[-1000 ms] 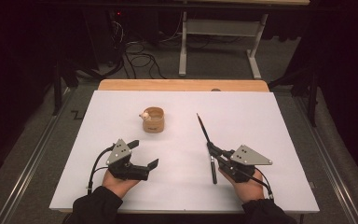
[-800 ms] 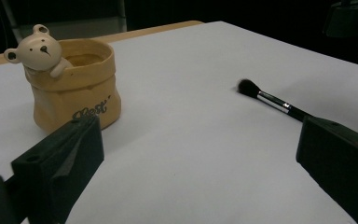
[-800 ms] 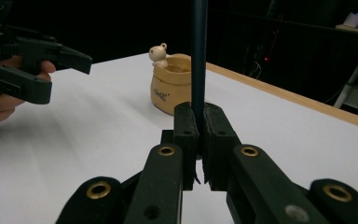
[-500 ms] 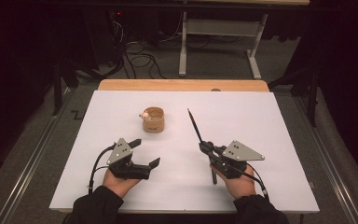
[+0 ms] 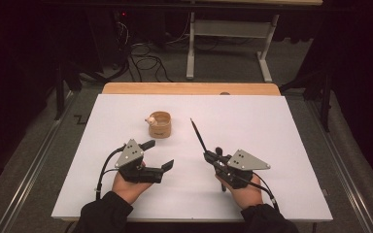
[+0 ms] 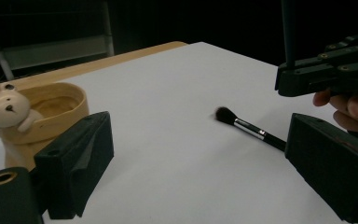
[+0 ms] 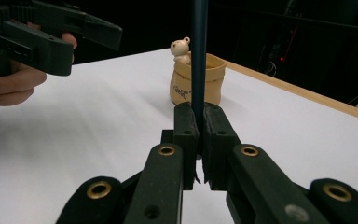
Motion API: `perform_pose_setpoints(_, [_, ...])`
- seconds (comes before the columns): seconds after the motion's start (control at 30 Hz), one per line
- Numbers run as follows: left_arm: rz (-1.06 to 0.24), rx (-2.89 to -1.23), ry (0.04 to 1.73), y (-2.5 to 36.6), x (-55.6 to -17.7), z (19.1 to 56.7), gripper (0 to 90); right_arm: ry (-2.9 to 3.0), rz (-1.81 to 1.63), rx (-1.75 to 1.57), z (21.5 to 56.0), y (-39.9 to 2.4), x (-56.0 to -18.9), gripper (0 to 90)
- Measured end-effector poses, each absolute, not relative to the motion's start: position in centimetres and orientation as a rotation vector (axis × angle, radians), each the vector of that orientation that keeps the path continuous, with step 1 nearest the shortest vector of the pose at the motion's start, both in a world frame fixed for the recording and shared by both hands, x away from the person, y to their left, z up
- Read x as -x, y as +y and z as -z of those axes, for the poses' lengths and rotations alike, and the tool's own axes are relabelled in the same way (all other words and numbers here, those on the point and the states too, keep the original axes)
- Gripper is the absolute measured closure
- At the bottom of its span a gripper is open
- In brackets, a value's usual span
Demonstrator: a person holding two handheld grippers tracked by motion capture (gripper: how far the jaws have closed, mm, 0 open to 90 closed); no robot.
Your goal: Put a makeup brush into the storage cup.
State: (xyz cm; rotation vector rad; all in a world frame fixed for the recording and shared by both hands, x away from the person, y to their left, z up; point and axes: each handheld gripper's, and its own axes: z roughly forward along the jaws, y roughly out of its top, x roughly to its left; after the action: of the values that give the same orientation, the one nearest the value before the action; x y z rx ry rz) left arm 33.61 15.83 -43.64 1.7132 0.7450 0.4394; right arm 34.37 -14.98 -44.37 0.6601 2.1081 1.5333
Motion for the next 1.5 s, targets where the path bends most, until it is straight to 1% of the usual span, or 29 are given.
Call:
perform_pose_setpoints(0.53, [-0.387,-1.690,0.708,13.3,-34.3,42.8,11.9,2.114,-1.526,-0.648,44.8,-14.8,-34.2,87.1])
perform_pose_setpoints(0.73, [-0.375,-1.664,0.705,12.6,-34.7,42.5,13.0,2.115,-1.513,-0.643,45.0,-14.6,-34.1,87.1])
perform_pose_setpoints(0.97, [-0.331,-1.621,0.701,11.8,-34.9,42.5,14.4,2.109,-1.517,-0.639,45.1,-14.5,-34.0,87.1])
perform_pose_setpoints(1.5, [-0.260,-1.574,0.700,12.4,-34.1,42.8,17.7,2.143,-1.500,-0.605,45.6,-13.8,-33.5,87.1])
